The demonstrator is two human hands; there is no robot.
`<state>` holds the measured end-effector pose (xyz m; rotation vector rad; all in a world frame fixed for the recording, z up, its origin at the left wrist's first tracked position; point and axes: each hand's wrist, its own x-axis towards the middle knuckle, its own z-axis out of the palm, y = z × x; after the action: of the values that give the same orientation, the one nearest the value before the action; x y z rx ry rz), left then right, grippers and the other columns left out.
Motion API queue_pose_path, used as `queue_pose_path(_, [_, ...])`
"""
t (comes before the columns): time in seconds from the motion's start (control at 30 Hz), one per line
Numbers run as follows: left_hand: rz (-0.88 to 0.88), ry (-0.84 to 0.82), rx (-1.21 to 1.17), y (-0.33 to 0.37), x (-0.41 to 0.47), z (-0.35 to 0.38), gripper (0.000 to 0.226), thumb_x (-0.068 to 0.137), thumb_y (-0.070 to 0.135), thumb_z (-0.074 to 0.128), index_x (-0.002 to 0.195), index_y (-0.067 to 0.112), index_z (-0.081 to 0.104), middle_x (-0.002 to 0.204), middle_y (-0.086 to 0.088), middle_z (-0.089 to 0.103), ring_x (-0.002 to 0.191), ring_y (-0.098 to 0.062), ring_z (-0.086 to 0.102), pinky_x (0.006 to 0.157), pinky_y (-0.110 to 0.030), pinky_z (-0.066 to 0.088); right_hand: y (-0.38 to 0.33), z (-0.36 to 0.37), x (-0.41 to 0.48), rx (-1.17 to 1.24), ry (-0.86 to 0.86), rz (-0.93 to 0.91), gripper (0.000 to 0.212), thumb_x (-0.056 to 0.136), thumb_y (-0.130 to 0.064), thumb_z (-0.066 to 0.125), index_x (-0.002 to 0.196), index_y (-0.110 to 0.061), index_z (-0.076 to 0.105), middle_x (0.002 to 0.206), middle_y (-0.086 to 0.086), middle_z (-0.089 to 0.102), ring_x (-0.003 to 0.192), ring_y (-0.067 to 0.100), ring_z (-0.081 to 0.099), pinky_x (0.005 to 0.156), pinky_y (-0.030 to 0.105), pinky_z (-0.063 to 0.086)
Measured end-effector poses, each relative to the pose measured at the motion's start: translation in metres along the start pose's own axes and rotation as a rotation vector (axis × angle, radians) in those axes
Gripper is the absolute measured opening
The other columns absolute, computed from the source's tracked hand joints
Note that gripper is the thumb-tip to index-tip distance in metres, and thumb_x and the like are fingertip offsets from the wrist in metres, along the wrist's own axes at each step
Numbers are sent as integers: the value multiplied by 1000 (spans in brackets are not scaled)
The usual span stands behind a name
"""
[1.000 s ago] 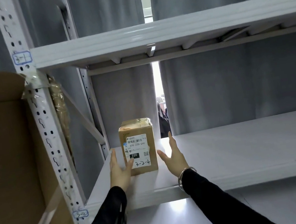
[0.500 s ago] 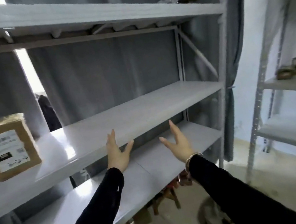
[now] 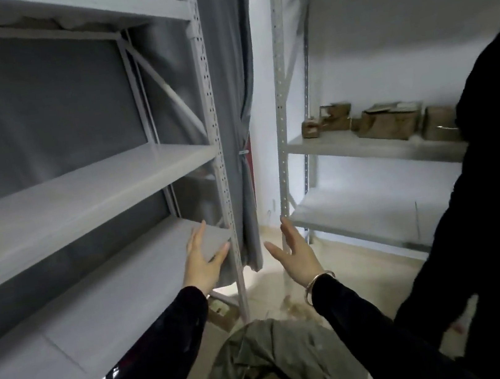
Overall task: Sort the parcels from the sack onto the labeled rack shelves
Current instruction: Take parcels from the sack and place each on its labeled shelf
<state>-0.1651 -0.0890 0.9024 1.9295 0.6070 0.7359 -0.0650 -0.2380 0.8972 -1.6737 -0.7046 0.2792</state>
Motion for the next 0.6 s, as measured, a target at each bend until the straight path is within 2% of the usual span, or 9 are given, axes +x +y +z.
queue_pose_path(0.07, [-32, -16, -40, -2, 16, 34, 67, 91, 18, 58, 147, 16, 22, 157, -5, 15, 144, -17, 16, 103, -10, 12, 14, -24, 24, -32, 2, 7, 69, 89, -26, 59, 147, -20, 20, 152, -7, 27, 139, 10, 27, 110, 21, 23])
queue_pose_path(0.17, [-70, -48, -72, -12, 33, 69, 67, 90, 25, 58, 147, 23, 23, 157, -1, 17, 144, -19, 19, 115, -30, 18, 35, -42, 51, -50, -2, 5, 69, 88, -28, 60, 147, -22, 23, 152, -8, 29, 140, 10, 28, 117, 32, 23])
queue_pose_path(0.2, [-80, -60, -73, -18, 37, 76, 67, 90, 26, 58, 147, 23, 24, 156, 0, 19, 143, -19, 20, 115, -33, 19, 43, -43, 57, -50, -1, 4, 69, 88, -29, 61, 147, -23, 25, 152, -8, 30, 140, 10, 28, 117, 33, 24])
queue_pose_path(0.33, [-146, -82, -96, -65, 60, 109, 64, 88, 23, 61, 145, 21, 30, 152, -1, 31, 140, -18, 28, 110, -28, 26, 98, -33, 75, -33, 9, 72, 69, 87, -31, 62, 145, -25, 27, 150, -11, 31, 138, 7, 30, 115, 29, 26])
queue_pose_path(0.4, [-159, -127, -78, -102, 69, 134, 63, 88, 21, 61, 144, 22, 31, 151, -3, 34, 139, -18, 31, 110, -30, 28, 142, -21, 79, -62, 8, 79, 70, 85, -33, 63, 145, -27, 27, 149, -11, 33, 137, 9, 32, 114, 31, 29])
queue_pose_path(0.5, [-141, -199, -59, -175, 71, 178, 62, 89, 20, 61, 144, 17, 33, 147, -3, 39, 137, -16, 33, 110, -24, 26, 222, 0, 82, -49, 27, 106, 69, 84, -33, 65, 144, -25, 31, 149, -8, 36, 137, 11, 33, 114, 37, 31])
queue_pose_path(0.6, [-186, -227, -103, -271, 68, 228, 77, 76, 35, 70, 142, 13, 36, 143, -6, 43, 132, -17, 40, 113, -40, 32, 319, 20, 81, -51, 32, 130, 68, 83, -31, 66, 142, -19, 36, 146, -1, 41, 134, 12, 38, 112, 36, 34])
